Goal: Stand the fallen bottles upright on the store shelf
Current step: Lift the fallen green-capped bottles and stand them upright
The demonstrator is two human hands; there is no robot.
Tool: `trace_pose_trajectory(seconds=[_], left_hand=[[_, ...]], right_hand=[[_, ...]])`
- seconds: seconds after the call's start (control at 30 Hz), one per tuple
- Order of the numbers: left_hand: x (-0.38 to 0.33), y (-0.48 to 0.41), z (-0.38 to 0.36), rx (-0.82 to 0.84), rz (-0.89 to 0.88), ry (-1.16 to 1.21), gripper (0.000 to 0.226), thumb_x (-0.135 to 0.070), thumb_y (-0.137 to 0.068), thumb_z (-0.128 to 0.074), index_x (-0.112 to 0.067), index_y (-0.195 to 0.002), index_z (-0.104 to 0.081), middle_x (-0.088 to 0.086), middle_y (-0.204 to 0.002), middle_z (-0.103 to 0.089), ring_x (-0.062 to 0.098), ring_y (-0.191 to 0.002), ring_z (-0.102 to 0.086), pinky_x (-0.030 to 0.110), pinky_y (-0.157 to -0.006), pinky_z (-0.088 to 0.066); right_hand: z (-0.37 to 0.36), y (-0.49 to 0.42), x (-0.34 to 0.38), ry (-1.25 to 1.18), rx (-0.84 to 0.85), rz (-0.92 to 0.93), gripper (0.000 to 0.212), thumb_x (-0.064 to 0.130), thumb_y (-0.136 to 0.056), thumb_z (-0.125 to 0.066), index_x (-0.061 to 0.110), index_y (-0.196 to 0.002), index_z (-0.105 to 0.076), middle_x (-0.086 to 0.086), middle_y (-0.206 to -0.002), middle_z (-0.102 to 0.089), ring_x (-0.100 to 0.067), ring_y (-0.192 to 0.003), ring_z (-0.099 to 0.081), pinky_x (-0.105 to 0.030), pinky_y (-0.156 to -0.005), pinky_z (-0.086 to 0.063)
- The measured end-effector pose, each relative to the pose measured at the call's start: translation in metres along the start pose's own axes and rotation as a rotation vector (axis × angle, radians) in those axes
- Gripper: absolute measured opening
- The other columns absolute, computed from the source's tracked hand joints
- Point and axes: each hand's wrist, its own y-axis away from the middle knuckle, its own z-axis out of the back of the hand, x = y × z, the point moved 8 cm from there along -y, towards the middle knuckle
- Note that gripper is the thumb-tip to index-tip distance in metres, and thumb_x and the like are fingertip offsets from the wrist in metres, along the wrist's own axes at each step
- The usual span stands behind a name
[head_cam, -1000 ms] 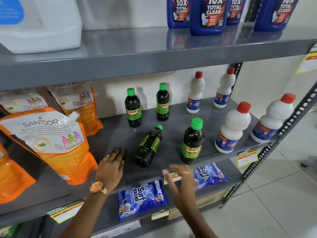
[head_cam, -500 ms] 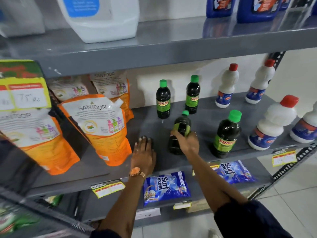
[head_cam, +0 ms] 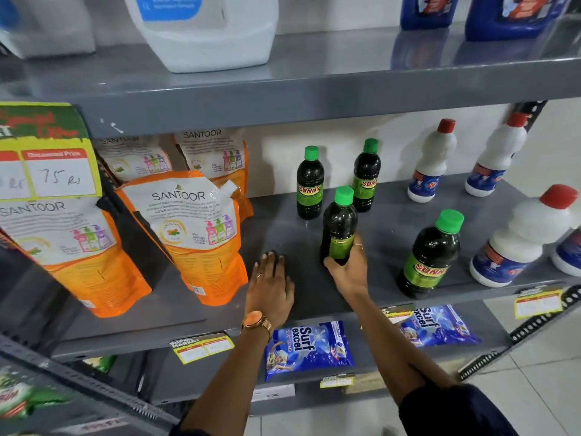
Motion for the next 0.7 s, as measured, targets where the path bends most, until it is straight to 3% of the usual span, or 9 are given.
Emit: trace_pose_trajectory(seconds=[0.03,0.1,0.2,0.27,0.33,0.4,0.47,0.57,0.7], left_hand=[[0.0,0.0,0.0,-0.004,0.0,-0.003,0.054,-0.03,-0.094,-0.029,-0.012,-0.144,-0.023,0.012,-0.156,-0.023,0.023,-0.146,-0.013,0.034,-0.118,-0.003],[0.0,-0.001,-0.001,-0.005,0.003,-0.006,0.054,-0.031,-0.094,-0.028,-0.012,-0.144,-0.022,0.012,-0.156,-0.023,0.023,-0.146,-0.013,0.033,-0.118,-0.002],[0.001,-0.002,-0.001,0.0,0.005,0.01,0.054,-0.031,-0.094,-0.03,-0.012,-0.144,-0.022,0.012,-0.156,-0.022,0.023,-0.146,-0.012,0.033,-0.118,-0.002],[0.001,-0.001,-0.001,0.009,0.01,0.02,0.054,-0.031,-0.094,-0.029,-0.013,-0.144,-0.022,0.011,-0.156,-0.021,0.023,-0.146,-0.011,0.034,-0.119,-0.002],[0.001,0.0,-0.001,0.013,0.011,0.014,0.054,-0.031,-0.094,-0.028,-0.013,-0.144,-0.021,0.011,-0.157,-0.021,0.022,-0.146,-0.01,0.035,-0.119,-0.003],[0.001,0.0,-0.001,0.015,0.01,0.004,0.054,-0.032,-0.094,-0.028,-0.013,-0.144,-0.02,0.011,-0.157,-0.021,0.022,-0.146,-0.011,0.035,-0.119,-0.003],[0.002,-0.001,-0.002,0.015,0.014,-0.006,0.054,-0.032,-0.094,-0.027,-0.013,-0.144,-0.02,0.011,-0.157,-0.021,0.022,-0.146,-0.011,0.035,-0.119,-0.003],[0.002,-0.002,-0.003,0.02,0.011,-0.017,0.054,-0.032,-0.094,-0.027,-0.012,-0.144,-0.02,0.011,-0.157,-0.02,0.022,-0.146,-0.01,0.036,-0.119,-0.004],[0.001,-0.001,-0.002,0.023,0.007,-0.014,0.055,-0.031,-0.094,-0.029,-0.012,-0.144,-0.02,0.012,-0.156,-0.021,0.023,-0.146,-0.011,0.037,-0.12,-0.005]], right_hand=[[0.003,0.002,-0.002,0.036,0.001,0.0,0.07,0.005,-0.066,-0.078,0.011,-0.129,-0.048,0.011,-0.097,-0.06,-0.025,-0.101,-0.062,-0.002,-0.071,-0.037],[0.006,0.002,-0.001,0.077,0.004,-0.002,0.082,0.022,-0.062,-0.087,0.014,-0.133,-0.048,0.014,-0.106,-0.061,-0.014,-0.106,-0.059,-0.005,-0.084,-0.039],[0.004,-0.001,0.008,0.08,-0.006,-0.023,0.1,0.042,-0.047,-0.092,0.015,-0.131,-0.046,-0.002,-0.128,-0.054,-0.019,-0.12,-0.049,-0.036,-0.103,-0.042],[0.002,0.0,0.01,0.116,-0.028,-0.048,0.098,0.049,-0.043,-0.091,0.014,-0.124,-0.049,-0.006,-0.125,-0.047,-0.022,-0.12,-0.044,-0.04,-0.103,-0.041],[0.002,0.004,0.009,0.11,-0.014,-0.046,0.093,0.05,-0.046,-0.09,0.019,-0.122,-0.047,0.001,-0.121,-0.046,-0.014,-0.116,-0.045,-0.026,-0.098,-0.041],[0.003,0.009,0.005,0.068,0.026,0.013,0.078,0.039,-0.054,-0.088,0.041,-0.119,-0.045,0.021,-0.107,-0.054,0.007,-0.102,-0.052,-0.004,-0.084,-0.038],[0.01,0.013,0.002,0.07,0.028,0.045,0.075,0.03,-0.06,-0.085,0.052,-0.12,-0.046,0.032,-0.103,-0.059,0.015,-0.098,-0.055,-0.002,-0.082,-0.038],[0.015,0.008,0.0,0.099,-0.005,0.015,0.077,0.036,-0.056,-0.09,0.025,-0.124,-0.056,0.006,-0.114,-0.067,-0.009,-0.105,-0.061,-0.024,-0.089,-0.047],[0.009,-0.002,0.001,0.114,0.081,0.004,0.081,0.041,-0.05,-0.092,0.015,-0.118,-0.057,-0.004,-0.115,-0.065,-0.018,-0.105,-0.061,-0.033,-0.089,-0.05]])
